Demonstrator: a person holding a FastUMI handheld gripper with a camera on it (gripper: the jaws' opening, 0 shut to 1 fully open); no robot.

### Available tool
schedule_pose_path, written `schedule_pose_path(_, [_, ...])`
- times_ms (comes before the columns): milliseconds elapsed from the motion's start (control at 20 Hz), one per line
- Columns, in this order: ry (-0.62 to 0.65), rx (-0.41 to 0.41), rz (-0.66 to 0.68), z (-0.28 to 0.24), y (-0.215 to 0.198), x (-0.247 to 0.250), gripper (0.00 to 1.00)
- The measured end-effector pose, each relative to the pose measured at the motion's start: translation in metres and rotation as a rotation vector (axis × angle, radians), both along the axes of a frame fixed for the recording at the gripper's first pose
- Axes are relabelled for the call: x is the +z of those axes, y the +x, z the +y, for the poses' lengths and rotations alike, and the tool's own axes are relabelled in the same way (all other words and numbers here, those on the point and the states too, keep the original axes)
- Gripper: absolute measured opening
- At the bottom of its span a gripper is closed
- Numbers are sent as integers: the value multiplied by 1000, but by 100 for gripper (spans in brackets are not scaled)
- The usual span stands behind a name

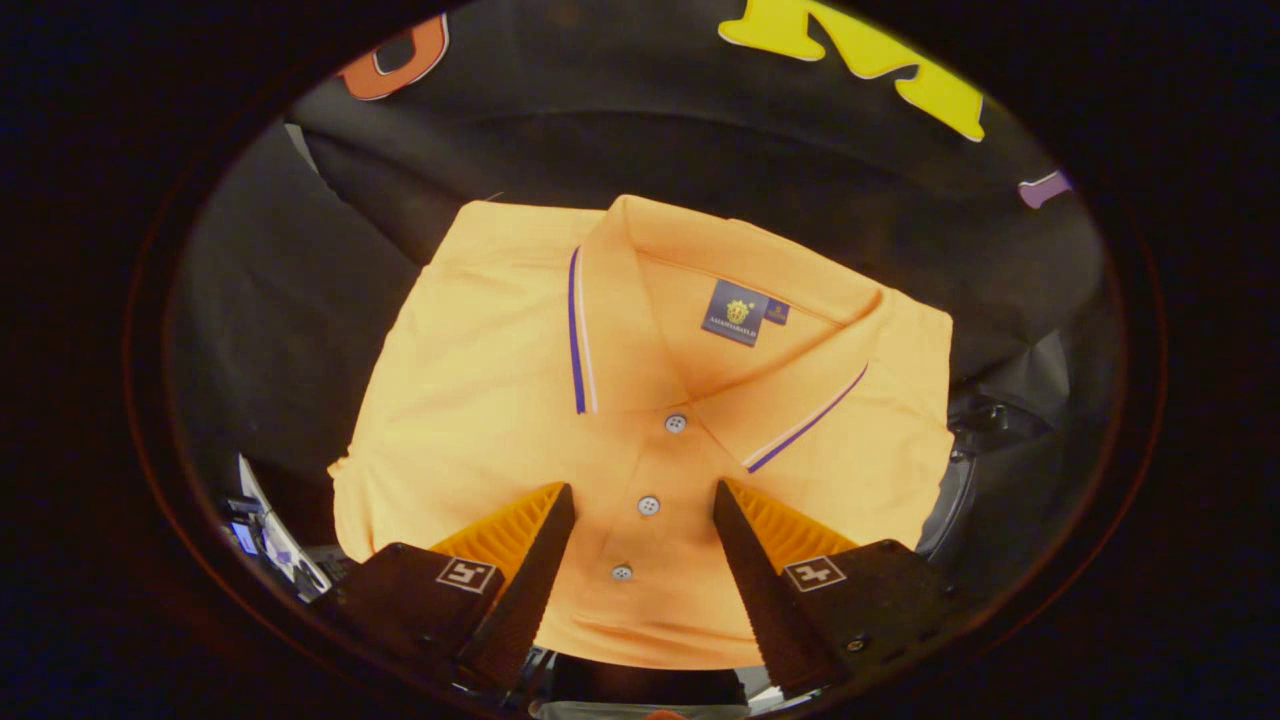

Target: Put the clothes into the washing machine and then close the washing machine lid.

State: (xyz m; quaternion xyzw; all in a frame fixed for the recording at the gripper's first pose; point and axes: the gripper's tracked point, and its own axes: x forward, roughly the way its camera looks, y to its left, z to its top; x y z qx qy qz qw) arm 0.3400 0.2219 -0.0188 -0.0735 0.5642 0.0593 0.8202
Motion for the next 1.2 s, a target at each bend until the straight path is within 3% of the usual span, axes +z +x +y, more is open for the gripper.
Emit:
schedule_pose_path(100, [5,-4,-11,-3,-1,-2,79])
schedule_pose_path(300, [21,-3,-37,-8,3,-2,49])
schedule_pose_path(350, [25,2,-41,-9,4,-2,33])
schedule_pose_path(500, [7,66,-53,-13,5,-3,23])
schedule_pose_path(750, [40,82,-41,-11,4,1,14])
schedule_pose_path(1000, [156,50,-34,-11,-1,16,5])
schedule_pose_path(1200, [198,43,-58,-15,-5,36,4])
